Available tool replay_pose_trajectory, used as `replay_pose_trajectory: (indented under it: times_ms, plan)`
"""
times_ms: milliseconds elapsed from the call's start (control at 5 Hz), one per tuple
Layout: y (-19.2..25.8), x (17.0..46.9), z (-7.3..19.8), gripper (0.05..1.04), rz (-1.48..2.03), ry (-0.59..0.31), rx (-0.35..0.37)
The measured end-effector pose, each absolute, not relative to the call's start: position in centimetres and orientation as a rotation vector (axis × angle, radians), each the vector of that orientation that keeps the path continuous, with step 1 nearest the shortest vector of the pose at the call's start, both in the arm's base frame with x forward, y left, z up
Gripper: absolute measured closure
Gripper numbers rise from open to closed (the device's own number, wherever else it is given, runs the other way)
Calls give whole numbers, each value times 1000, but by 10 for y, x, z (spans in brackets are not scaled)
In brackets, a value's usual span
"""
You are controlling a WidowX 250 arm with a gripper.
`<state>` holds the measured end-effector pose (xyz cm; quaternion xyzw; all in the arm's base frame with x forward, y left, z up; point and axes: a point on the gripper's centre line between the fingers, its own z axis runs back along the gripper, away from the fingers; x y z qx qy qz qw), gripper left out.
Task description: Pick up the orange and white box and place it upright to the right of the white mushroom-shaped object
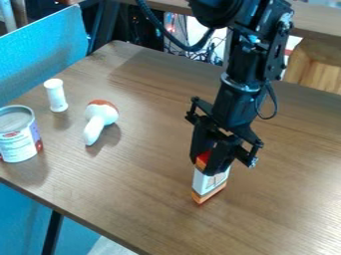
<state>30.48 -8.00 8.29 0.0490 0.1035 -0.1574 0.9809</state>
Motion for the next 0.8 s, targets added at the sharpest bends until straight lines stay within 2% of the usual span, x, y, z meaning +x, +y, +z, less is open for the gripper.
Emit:
replay_pose_trajectory:
  times_ms: [400,600,800]
  plan:
    - [-72,333,142,698,-264,58,166]
    - [-52,362,138,698,-201,95,178]
    - [-24,378,135,698,-136,115,174]
